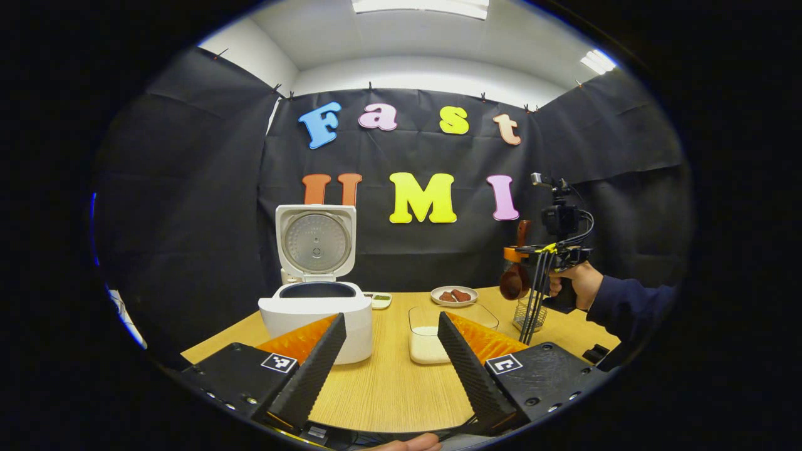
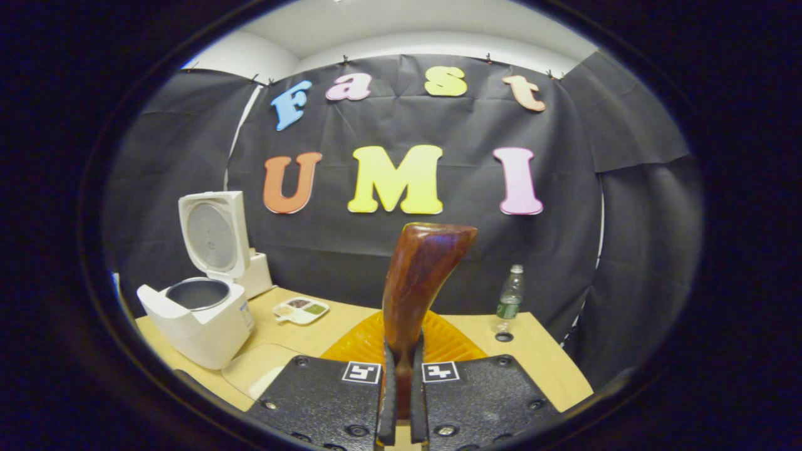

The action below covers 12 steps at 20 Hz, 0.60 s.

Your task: Close the left gripper, press the button to open the rice cooker; take a wooden spoon from the chopstick holder with the right hand, scoop a spoonful of rice and pour it into the rice cooker, then put the wooden spoon back into the chopstick holder.

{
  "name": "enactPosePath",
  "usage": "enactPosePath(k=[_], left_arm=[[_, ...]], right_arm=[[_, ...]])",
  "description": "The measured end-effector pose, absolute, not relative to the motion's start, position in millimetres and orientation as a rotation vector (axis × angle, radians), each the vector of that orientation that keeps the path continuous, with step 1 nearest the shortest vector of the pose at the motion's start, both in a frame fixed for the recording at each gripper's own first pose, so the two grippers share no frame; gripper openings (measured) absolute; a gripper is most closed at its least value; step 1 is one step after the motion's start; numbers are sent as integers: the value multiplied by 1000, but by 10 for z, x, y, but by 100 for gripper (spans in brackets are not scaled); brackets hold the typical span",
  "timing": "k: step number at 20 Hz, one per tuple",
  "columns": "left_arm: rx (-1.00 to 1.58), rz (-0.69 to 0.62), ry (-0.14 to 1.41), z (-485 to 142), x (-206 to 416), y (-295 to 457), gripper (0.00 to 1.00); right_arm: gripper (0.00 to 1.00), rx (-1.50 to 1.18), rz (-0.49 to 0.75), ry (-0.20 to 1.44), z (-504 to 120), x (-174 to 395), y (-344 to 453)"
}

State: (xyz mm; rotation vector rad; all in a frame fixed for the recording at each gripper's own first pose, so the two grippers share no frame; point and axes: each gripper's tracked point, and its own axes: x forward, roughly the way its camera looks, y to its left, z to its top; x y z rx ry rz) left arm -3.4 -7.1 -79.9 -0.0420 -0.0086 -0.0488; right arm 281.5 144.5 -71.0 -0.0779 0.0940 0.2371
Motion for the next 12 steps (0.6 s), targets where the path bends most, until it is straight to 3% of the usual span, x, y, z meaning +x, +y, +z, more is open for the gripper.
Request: enactPosePath(k=[12], left_arm=[[-83,-12,10,-853,-13,144,94]], right_arm=[[11,-114,200,125,-1587,2767,2257]])
